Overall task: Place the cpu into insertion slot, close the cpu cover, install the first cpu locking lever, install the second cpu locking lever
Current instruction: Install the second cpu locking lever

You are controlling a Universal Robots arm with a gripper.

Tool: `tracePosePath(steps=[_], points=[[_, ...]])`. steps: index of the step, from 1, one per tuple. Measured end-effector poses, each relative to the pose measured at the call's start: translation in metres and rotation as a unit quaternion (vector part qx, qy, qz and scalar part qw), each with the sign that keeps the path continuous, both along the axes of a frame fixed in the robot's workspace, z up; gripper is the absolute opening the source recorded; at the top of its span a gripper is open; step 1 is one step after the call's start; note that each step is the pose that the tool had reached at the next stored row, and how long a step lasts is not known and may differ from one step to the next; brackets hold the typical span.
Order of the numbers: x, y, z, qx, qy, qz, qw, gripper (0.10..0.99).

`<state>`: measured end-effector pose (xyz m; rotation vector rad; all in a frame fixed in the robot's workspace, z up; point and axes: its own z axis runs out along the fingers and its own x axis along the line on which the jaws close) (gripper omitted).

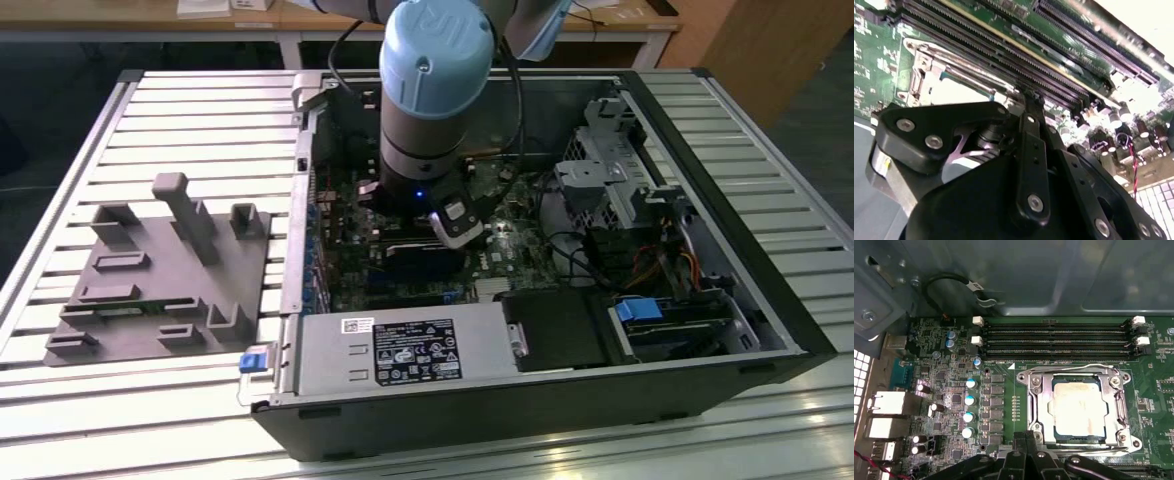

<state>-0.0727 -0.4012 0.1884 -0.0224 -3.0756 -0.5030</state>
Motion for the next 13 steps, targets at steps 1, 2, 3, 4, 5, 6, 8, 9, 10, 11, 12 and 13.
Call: tracePosePath(steps=[1,2,3,4,5,6,8,9,10,11,12,13], points=[[-0.0001,0.0000,-0.0001,0.0001,0.0000,0.000,1.0000,0.118],[-0.0001,0.0001,-0.0001,0.0001,0.0000,0.000,1.0000,0.118],[-0.0001,0.0001,-0.0002,0.0002,0.0000,0.000,1.0000,0.118],[-0.0001,0.0001,-0.0001,0.0002,0.0000,0.000,1.0000,0.118],[-0.0001,0.0001,0.0005,0.0004,-0.0001,0.000,1.0000,0.118],[0.0000,0.0001,0.0012,0.0003,-0.0001,0.000,1.0000,0.118],[0.0000,0.0002,0.0033,0.0007,-0.0002,0.000,1.0000,0.118],[0.0000,0.0002,0.0049,0.0005,-0.0002,0.000,1.0000,0.118],[-0.0001,0.0001,0.0063,0.0004,0.0000,0.000,1.0000,0.118],[-0.0001,0.0001,0.0072,0.0006,-0.0001,0.000,1.0000,0.118],[-0.0001,0.0001,0.0082,0.0006,-0.0001,0.000,1.0000,0.118],[-0.0001,0.0001,0.0093,0.0006,-0.0001,0.000,1.0000,0.118]])
